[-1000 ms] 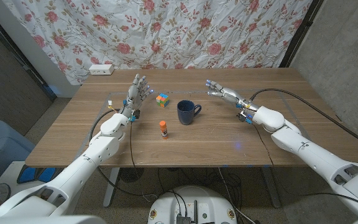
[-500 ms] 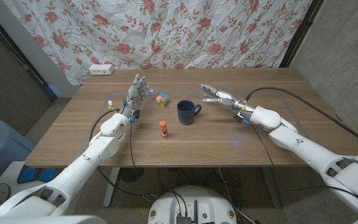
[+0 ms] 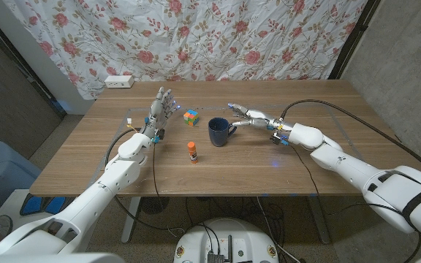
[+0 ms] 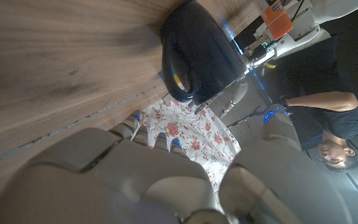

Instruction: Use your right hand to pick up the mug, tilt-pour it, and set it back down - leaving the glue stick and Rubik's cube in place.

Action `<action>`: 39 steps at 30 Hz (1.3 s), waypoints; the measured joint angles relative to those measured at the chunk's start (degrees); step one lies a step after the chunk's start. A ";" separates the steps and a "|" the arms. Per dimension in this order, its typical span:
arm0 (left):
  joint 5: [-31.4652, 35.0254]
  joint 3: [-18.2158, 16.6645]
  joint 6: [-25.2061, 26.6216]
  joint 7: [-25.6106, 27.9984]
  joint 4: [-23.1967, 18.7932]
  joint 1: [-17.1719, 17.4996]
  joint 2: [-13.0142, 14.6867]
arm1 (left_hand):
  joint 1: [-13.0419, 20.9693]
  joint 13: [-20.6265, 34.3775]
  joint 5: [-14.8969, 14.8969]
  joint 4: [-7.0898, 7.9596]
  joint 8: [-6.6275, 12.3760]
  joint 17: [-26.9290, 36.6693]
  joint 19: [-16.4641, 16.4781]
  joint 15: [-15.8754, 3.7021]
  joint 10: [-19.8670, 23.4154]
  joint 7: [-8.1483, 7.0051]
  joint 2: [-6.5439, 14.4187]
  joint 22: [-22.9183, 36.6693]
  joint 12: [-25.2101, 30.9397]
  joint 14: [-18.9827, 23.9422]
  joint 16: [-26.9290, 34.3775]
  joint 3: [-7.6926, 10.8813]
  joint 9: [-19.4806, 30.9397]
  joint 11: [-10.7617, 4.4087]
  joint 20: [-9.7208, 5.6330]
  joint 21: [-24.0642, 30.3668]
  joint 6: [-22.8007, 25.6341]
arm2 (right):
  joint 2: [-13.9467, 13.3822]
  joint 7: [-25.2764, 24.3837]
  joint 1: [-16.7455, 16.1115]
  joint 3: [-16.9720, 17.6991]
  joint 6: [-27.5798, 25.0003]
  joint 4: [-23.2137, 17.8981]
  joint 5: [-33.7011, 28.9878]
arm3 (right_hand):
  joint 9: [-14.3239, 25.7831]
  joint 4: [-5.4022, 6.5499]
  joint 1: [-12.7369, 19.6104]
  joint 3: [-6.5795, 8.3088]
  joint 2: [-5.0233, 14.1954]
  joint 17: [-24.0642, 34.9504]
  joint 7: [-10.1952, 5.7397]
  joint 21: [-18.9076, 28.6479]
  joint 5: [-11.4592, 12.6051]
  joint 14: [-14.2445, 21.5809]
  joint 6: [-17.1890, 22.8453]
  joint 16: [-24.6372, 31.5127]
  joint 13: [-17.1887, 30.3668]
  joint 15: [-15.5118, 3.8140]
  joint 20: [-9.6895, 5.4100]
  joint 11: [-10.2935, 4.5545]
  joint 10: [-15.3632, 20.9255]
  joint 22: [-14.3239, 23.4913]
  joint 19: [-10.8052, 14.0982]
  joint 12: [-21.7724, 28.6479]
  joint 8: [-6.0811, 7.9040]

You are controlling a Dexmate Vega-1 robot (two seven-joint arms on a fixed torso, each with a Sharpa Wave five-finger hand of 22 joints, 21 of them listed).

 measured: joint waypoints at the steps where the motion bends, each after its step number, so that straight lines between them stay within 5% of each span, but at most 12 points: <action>1: 0.00 0.00 0.00 0.00 0.00 0.00 0.00 | 0.00 0.00 0.00 0.00 0.00 0.00 0.00 0.00 0.00 0.00 0.00 0.00 0.00 0.00 0.00 0.00 0.00 0.00 0.00 0.00 0.00 | 0.09 0.03 0.11 -0.07 0.08 0.25 -0.02 | 0.00 0.00 0.00 0.00 0.00 0.00 0.00 0.00 0.00 0.00 0.00 0.00 0.00 0.00 0.01 0.00 0.00 0.00 0.01 0.00 0.00; 6: 0.00 0.01 -0.01 0.00 0.00 0.00 0.00 | 0.00 0.00 0.00 0.00 0.00 0.00 0.00 0.00 0.00 0.00 0.00 0.00 0.00 0.00 0.00 0.00 0.00 0.00 0.00 0.00 0.00 | 1.96 0.30 2.26 -1.36 2.40 5.31 -0.68 | 0.00 0.00 0.54 0.00 0.53 0.00 0.00 0.20 0.30 0.00 0.00 0.21 0.00 0.00 0.22 -0.19 -0.19 0.00 0.22 0.25 0.24; 13: 0.00 0.01 -0.02 0.00 0.00 0.01 0.00 | 0.00 0.00 0.00 0.00 0.00 0.00 0.00 0.00 0.00 0.00 0.00 0.00 0.00 0.00 0.00 0.00 0.00 0.00 0.00 0.00 0.00 | 1.96 0.03 2.26 -1.36 4.74 5.31 -1.43 | 0.02 0.00 1.28 0.00 -0.22 0.00 0.00 0.42 0.85 0.01 0.00 0.44 -0.01 0.00 0.18 -0.21 -0.20 0.00 1.09 0.48 0.63; 14: 0.00 0.01 -0.03 0.01 0.00 0.01 0.00 | 0.00 0.00 0.00 0.00 0.00 0.00 0.00 0.00 0.00 0.00 0.00 0.00 0.00 0.00 0.00 0.00 0.00 0.00 0.00 0.00 0.00 | 4.51 -0.12 4.89 -3.18 4.94 11.93 -1.50 | 0.18 0.00 1.28 0.00 -0.22 0.00 0.00 0.42 1.05 0.01 0.00 0.44 0.13 0.00 0.00 -0.22 -0.19 -0.01 1.27 0.53 0.64; 17: 0.00 0.01 -0.03 0.02 -0.01 0.01 0.00 | 0.00 0.00 0.00 0.00 0.00 0.00 0.00 0.00 0.00 0.00 0.00 0.00 0.00 0.00 0.00 0.00 0.00 0.00 0.00 0.00 0.00 | 5.26 -0.66 5.67 -3.87 5.53 13.85 -1.68 | 0.28 0.00 2.11 0.00 -0.30 0.00 -0.04 0.64 1.08 0.01 -0.04 0.86 0.27 0.00 -0.21 -0.31 0.34 0.00 1.47 0.88 0.90; 39: 0.00 0.01 -0.06 0.04 -0.07 0.03 0.02 | 0.00 -0.01 0.00 0.00 0.00 0.00 0.00 0.00 0.00 0.00 0.00 0.00 0.00 0.00 0.00 0.00 0.00 0.00 0.00 0.00 0.00 | 7.38 -6.60 7.89 -8.22 7.44 19.59 -2.76 | 0.54 -0.23 4.82 -0.26 -1.81 0.01 -1.05 1.07 3.23 3.10 -0.20 2.17 0.80 -2.47 -1.23 -1.64 3.72 -0.01 4.54 2.21 2.79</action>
